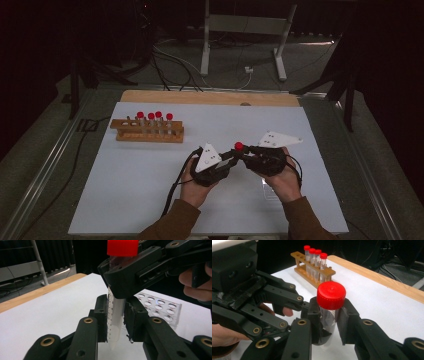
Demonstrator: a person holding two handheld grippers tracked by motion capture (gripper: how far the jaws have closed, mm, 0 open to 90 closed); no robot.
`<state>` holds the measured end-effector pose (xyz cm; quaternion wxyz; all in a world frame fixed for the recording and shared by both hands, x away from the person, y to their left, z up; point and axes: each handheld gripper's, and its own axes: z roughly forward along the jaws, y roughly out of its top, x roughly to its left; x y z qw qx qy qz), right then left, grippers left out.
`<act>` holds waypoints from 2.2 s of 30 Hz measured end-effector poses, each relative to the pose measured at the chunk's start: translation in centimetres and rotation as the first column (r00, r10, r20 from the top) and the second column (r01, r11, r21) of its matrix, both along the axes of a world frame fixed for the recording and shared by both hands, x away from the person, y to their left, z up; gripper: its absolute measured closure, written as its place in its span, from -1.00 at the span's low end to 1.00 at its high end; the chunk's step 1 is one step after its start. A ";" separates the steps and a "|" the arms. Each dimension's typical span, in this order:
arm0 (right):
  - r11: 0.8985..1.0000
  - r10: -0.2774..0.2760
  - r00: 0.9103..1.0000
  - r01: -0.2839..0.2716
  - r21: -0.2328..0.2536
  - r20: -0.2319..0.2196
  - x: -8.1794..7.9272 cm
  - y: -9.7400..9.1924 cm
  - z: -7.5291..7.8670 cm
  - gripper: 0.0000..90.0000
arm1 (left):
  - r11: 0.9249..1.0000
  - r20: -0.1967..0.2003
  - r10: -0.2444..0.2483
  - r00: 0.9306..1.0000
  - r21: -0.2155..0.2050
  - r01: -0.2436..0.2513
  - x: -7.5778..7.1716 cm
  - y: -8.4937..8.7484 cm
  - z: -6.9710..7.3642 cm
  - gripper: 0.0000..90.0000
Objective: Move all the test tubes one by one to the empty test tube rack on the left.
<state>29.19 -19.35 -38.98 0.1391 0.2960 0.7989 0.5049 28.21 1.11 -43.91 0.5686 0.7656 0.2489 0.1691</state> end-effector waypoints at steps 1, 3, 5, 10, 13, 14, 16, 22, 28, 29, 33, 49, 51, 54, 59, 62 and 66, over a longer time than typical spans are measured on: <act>1.000 0.000 1.000 0.000 0.001 -0.002 0.0 0.0 0.0 0.65 | 1.000 0.001 -0.002 1.000 0.001 0.002 0.0 0.0 0.0 0.67; 1.000 0.001 1.000 -0.001 0.000 -0.004 0.0 -0.1 0.0 0.64 | 1.000 0.000 -0.005 1.000 0.000 0.005 0.0 -0.1 0.0 0.68; 1.000 0.002 1.000 -0.002 0.000 -0.004 0.0 -0.1 -0.1 0.63 | 1.000 -0.001 -0.005 1.000 0.000 0.005 0.0 -0.1 -0.1 0.68; 1.000 0.006 1.000 -0.006 0.030 0.000 -0.1 -0.5 0.1 0.30 | 1.000 -0.007 0.009 1.000 0.004 -0.009 0.3 0.1 -0.2 0.69; 0.999 0.002 1.000 -0.002 0.033 0.003 -0.1 -0.7 0.3 0.09 | 1.000 -0.007 0.021 1.000 0.005 -0.021 0.4 0.4 -0.2 0.69; 0.999 -0.001 1.000 0.001 0.034 0.005 -0.1 -0.9 0.3 0.01 | 1.000 -0.006 0.025 1.000 0.003 -0.025 0.5 0.5 -0.1 0.69; 0.999 -0.011 1.000 0.010 0.039 0.007 -0.1 -1.1 0.3 -0.12 | 0.999 -0.008 0.036 0.999 -0.003 -0.036 0.6 0.8 -0.1 0.69; 0.998 -0.055 0.998 0.054 0.026 0.017 -0.2 -1.7 0.0 -0.58 | 0.997 -0.007 0.069 0.998 -0.016 -0.069 0.9 1.8 0.2 0.69; 0.996 -0.091 0.996 0.091 0.023 0.021 -0.1 -2.5 -0.5 -0.79 | 0.995 -0.003 0.099 0.995 -0.019 -0.099 1.2 3.0 0.5 0.69; 0.995 -0.096 0.995 0.096 0.022 0.021 -0.1 -2.7 -0.5 -0.82 | 0.994 -0.003 0.104 0.995 -0.021 -0.104 1.3 3.2 0.5 0.69; 0.993 -0.113 0.993 0.113 0.020 0.023 -0.2 -3.3 -0.7 -0.93 | 0.991 -0.003 0.129 0.992 -0.028 -0.129 1.4 4.1 0.7 0.69; 0.984 -0.178 0.983 0.177 0.020 0.035 -0.7 -6.1 -1.5 -1.00 | 0.968 0.012 0.248 0.969 -0.029 -0.248 2.5 8.8 1.5 0.69; 0.982 -0.186 0.982 0.185 0.024 0.037 -0.9 -6.6 -1.5 -1.00 | 0.963 0.012 0.267 0.964 -0.031 -0.267 2.6 9.5 1.6 0.69; 0.980 -0.200 0.979 0.199 0.028 0.039 -1.1 -7.2 -1.7 -1.00 | 0.956 0.017 0.293 0.956 -0.032 -0.293 2.9 10.7 1.9 0.69; 0.974 -0.223 0.974 0.221 0.041 0.039 -1.3 -8.3 -1.9 -1.00 | 0.942 0.028 0.335 0.942 -0.026 -0.335 3.2 12.5 2.4 0.69; 0.972 -0.231 0.972 0.230 0.043 0.038 -1.5 -8.8 -2.0 -1.00 | 0.932 0.037 0.363 0.931 -0.026 -0.362 3.4 13.8 2.7 0.69; 0.968 -0.246 0.969 0.244 0.053 0.037 -1.7 -9.5 -2.2 -1.00 | 0.915 0.049 0.404 0.914 -0.017 -0.403 3.7 15.8 3.0 0.69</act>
